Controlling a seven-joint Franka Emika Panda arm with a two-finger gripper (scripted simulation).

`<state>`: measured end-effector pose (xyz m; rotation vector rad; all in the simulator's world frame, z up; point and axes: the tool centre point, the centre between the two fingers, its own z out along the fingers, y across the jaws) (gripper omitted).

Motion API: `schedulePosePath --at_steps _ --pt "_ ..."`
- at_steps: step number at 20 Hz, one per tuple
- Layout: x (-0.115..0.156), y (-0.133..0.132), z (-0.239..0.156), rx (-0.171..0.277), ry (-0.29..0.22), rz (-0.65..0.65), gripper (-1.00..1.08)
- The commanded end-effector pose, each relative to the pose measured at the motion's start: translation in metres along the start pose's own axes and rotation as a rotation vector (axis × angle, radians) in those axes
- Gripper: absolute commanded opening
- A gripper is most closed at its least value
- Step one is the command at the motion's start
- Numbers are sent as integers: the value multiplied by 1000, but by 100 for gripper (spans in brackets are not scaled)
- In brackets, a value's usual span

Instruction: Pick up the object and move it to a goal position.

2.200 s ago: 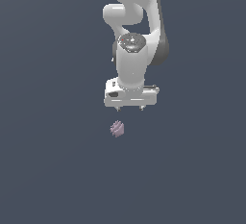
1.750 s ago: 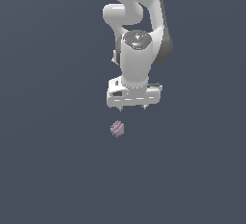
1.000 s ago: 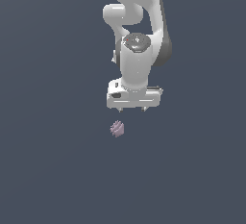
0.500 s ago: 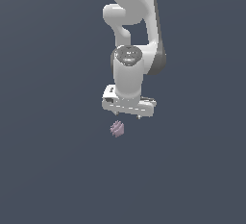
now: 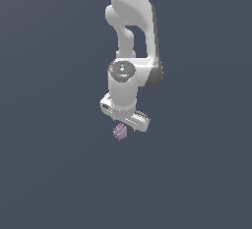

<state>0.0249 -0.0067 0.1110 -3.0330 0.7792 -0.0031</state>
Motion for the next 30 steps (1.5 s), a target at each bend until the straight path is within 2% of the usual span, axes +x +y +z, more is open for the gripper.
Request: schedulePosePath --at_steps 1,11,17,25,30 --pt "4 4 7 -3 0 59 100" --pt "12 12 20 -10 1 175 100" --pt "11 12 24 -10 1 174 100" --pt "11 13 61 -10 1 178 100" --pt "11 13 70 -10 1 179 100"
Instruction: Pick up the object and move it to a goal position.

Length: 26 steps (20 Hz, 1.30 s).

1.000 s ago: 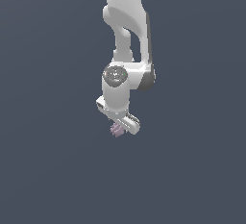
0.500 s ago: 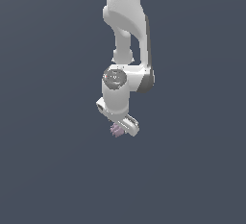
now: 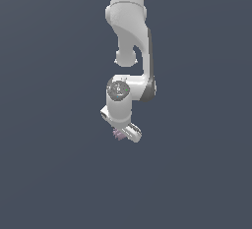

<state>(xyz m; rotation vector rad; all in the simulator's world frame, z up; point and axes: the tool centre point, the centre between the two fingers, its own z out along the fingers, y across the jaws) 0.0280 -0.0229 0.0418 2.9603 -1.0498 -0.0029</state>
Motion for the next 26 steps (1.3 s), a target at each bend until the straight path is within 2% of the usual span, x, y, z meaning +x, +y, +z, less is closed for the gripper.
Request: schedulePosePath --at_steps 1,2,16,26 --pt "1 -1 1 1 1 0 100" --pt "1 -1 1 1 1 0 -100" --pt "2 -4 -1 2 2 0 -100" --pt "8 -41 -20 1 2 0 -100"
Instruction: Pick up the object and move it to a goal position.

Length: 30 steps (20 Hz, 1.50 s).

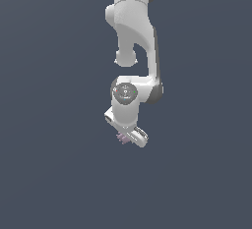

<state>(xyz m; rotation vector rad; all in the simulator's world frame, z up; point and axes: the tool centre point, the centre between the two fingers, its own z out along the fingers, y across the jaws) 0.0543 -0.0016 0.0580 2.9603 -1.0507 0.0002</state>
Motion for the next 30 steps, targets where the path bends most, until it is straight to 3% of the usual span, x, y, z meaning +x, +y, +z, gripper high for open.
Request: schedulePosePath --at_steps 1,16,30 --pt "2 -13 -7 0 0 0 -100" --pt "19 -92 -49 0 0 0 -100" --pt "25 -116 -60 0 0 0 -100"
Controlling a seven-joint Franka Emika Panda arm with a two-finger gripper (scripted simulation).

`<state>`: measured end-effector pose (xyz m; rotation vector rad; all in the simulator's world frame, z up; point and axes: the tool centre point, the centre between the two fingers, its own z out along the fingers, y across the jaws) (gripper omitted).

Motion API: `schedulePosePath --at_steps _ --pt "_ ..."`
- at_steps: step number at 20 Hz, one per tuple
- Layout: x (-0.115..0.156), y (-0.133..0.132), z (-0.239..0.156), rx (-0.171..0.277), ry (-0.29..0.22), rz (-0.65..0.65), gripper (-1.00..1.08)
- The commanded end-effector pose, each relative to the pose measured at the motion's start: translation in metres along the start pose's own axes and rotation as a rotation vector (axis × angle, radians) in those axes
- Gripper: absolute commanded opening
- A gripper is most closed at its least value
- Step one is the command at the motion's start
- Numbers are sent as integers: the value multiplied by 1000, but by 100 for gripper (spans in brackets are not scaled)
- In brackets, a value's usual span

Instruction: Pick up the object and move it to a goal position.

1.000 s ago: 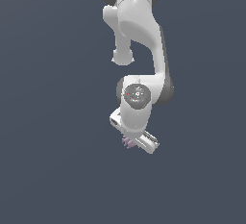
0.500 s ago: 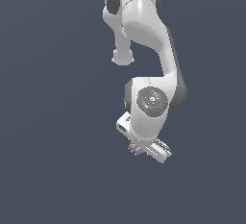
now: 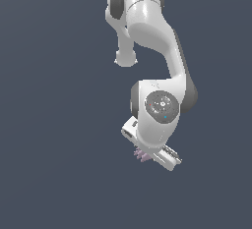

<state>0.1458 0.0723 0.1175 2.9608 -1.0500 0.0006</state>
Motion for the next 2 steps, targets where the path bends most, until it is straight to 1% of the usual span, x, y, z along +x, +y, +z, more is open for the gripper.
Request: schedulePosePath --at_steps 1,2 --pt "1 -1 0 0 0 0 -100" --pt "1 -1 0 0 0 0 -100"
